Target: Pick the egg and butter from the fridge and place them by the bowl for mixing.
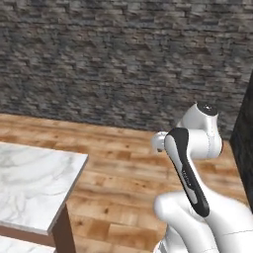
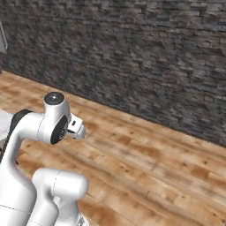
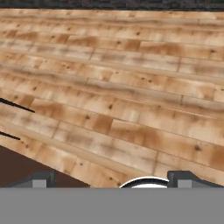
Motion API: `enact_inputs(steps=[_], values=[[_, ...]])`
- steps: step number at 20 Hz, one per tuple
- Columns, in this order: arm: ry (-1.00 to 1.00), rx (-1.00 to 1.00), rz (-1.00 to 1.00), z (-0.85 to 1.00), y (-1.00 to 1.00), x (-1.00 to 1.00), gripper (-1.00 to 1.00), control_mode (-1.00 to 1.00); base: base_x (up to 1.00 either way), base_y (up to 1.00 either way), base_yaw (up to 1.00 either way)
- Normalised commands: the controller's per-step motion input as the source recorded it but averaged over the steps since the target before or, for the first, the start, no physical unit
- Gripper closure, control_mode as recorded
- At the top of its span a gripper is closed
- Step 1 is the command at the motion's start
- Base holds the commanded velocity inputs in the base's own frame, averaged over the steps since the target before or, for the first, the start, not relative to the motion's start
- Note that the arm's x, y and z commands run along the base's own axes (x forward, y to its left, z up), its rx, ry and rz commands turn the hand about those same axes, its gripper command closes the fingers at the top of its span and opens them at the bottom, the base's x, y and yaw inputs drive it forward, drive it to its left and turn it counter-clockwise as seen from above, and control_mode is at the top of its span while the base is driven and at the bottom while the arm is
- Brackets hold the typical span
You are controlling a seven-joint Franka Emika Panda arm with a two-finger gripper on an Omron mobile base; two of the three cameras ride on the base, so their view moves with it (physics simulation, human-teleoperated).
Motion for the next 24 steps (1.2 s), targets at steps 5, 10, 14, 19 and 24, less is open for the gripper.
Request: enact_inputs(steps=[5, 10, 14, 19, 24], values=[[0.00, 0.00, 0.00, 0.00, 0.00, 0.00, -1.00, 1.00, 0.93, 0.00, 0.01], [0.00, 0.00, 0.00, 0.00, 0.00, 0.00, -1.00, 1.00, 0.88, 0.06, 0.05], [0.00, 0.00, 0.00, 0.00, 0.00, 0.00, -1.00, 1.00, 0.81, 0.12, 0.18], [0.00, 0.00, 0.00, 0.00, 0.00, 0.00, -1.00, 1.00, 0.74, 0.10, 0.26], [0.00, 0.00, 0.00, 0.00, 0.00, 0.00, -1.00, 1.00, 0.78, 0.12, 0.21]])
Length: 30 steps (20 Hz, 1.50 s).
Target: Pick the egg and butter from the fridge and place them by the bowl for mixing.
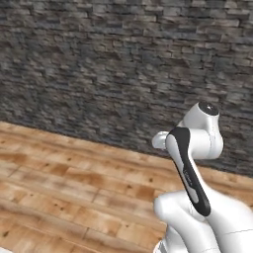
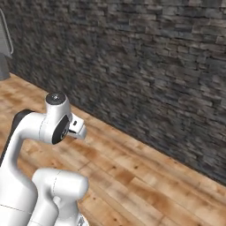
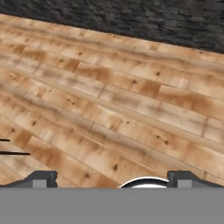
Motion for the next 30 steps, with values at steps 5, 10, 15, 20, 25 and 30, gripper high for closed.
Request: enact_inputs(steps=[5, 10, 15, 20, 25, 30], values=[[0.00, 0.00, 0.00, 0.00, 0.00, 0.00, -1.00, 1.00, 0.77, 0.11, 0.23], [0.00, 0.00, 0.00, 0.00, 0.00, 0.00, -1.00, 1.00, 0.72, 0.09, 0.29], [0.00, 0.00, 0.00, 0.00, 0.00, 0.00, -1.00, 1.00, 0.69, 0.08, 0.31], [0.00, 0.00, 0.00, 0.00, 0.00, 0.00, -1.00, 1.00, 0.70, 0.08, 0.31], [0.00, 0.00, 0.00, 0.00, 0.00, 0.00, -1.00, 1.00, 0.75, 0.11, 0.24], [0.00, 0.00, 0.00, 0.00, 0.00, 0.00, -1.00, 1.00, 0.81, 0.13, 0.18]])
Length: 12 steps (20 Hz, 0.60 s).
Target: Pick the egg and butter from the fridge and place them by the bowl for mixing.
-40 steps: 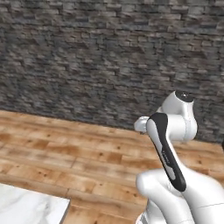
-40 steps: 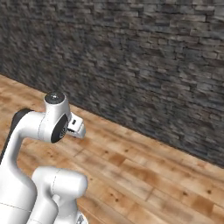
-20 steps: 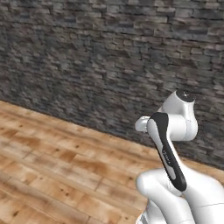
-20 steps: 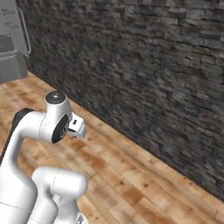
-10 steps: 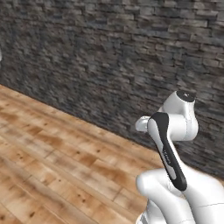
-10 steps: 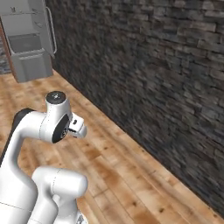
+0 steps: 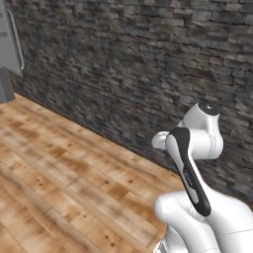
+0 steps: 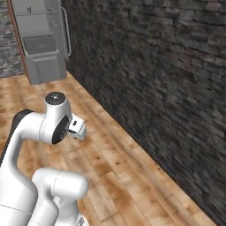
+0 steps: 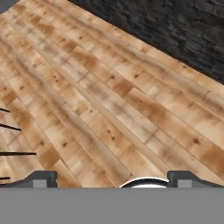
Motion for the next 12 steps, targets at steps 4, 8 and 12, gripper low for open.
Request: enact_inputs(steps=[4, 8, 12], values=[[0.00, 0.00, 0.00, 0.00, 0.00, 0.00, -1.00, 1.00, 0.82, 0.13, 0.18], [0.00, 0.00, 0.00, 0.00, 0.00, 0.00, -1.00, 1.00, 0.82, 0.13, 0.18], [0.00, 0.00, 0.00, 0.00, 0.00, 0.00, -1.00, 1.00, 0.82, 0.13, 0.17]])
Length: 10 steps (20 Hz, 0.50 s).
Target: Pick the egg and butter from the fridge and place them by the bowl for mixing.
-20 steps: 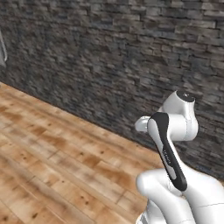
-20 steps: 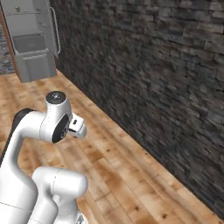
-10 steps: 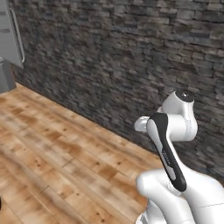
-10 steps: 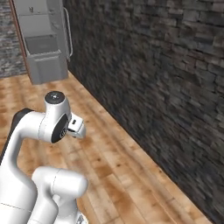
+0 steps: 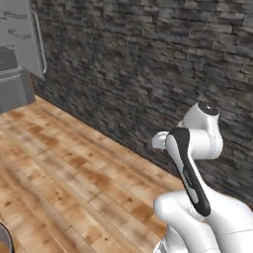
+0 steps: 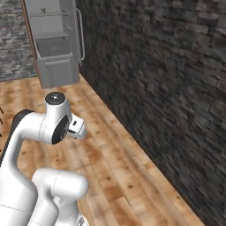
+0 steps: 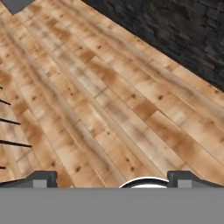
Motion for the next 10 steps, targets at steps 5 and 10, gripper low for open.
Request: enact_inputs(steps=[5, 10], values=[[0.00, 0.00, 0.00, 0.00, 0.00, 0.00, -1.00, 1.00, 0.82, 0.12, 0.17], [0.00, 0.00, 0.00, 0.00, 0.00, 0.00, -1.00, 1.00, 0.81, 0.12, 0.17]])
